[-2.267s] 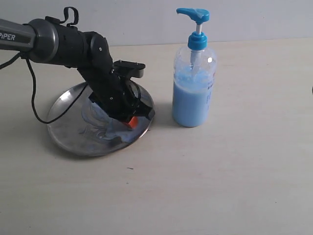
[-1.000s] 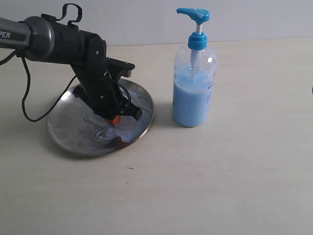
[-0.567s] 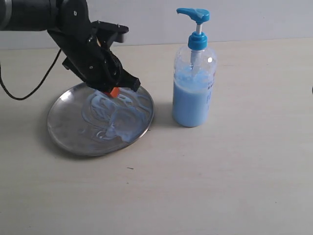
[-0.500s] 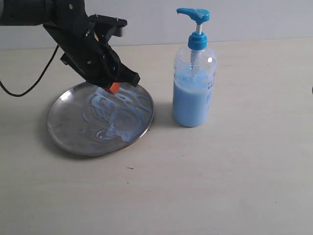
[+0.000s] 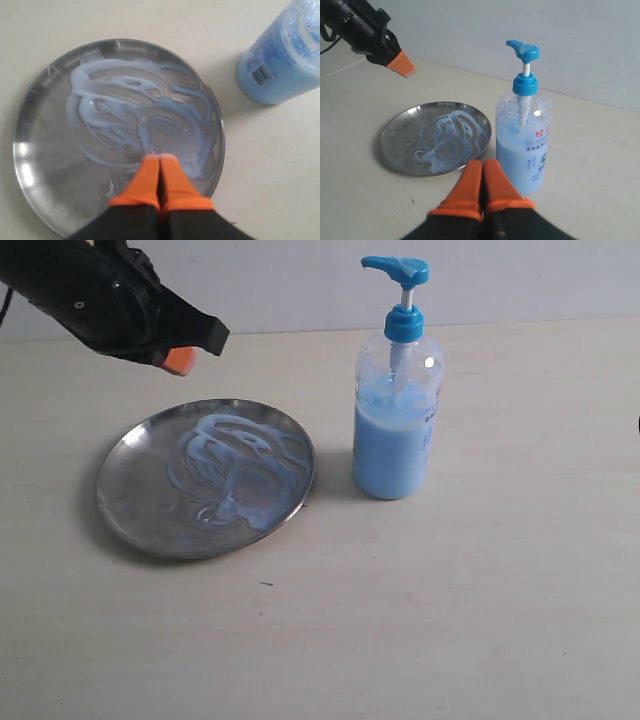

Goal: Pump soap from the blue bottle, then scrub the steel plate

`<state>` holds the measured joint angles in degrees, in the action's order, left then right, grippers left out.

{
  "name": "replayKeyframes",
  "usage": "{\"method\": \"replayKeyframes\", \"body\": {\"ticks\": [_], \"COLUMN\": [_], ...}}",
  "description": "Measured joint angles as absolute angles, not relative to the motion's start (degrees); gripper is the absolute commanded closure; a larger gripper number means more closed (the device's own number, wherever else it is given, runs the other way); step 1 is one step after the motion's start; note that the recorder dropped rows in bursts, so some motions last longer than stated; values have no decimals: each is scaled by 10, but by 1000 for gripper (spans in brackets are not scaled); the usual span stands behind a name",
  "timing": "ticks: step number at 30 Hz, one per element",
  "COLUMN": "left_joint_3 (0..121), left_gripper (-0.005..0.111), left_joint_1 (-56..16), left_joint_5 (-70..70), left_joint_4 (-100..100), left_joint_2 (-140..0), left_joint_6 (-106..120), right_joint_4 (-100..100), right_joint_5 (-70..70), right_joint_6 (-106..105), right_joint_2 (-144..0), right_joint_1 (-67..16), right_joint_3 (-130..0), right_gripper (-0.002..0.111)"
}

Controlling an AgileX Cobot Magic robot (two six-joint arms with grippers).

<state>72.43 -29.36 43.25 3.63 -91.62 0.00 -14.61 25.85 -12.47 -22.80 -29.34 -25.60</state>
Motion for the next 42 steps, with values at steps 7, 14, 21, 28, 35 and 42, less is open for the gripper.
{"method": "replayKeyframes", "body": {"ticks": [7,14,21,28,35,42], "left_joint_3": [671,618,563,519,466,392], "left_gripper": [107,107,107,107,107,107], "left_joint_1": [-292,-292,-292,-292,-292,-292], "left_joint_5": [398,355,338,330,309,283], "left_joint_4": [36,36,36,36,36,36], "left_joint_2": [-827,-735,-642,-534,-374,-267], "left_joint_6": [0,0,0,0,0,11], "right_joint_4": [-146,-146,-146,-146,-146,-146], "right_joint_5": [258,258,258,258,257,257], "right_joint_6": [-125,-124,-124,-124,-124,-124], "right_joint_2": [-228,-228,-228,-228,-228,-228], "right_joint_1": [-293,-293,-293,-293,-293,-293], "right_joint_3": [-256,-256,-256,-256,-256,-256], "right_gripper": [108,108,108,108,108,108]}}
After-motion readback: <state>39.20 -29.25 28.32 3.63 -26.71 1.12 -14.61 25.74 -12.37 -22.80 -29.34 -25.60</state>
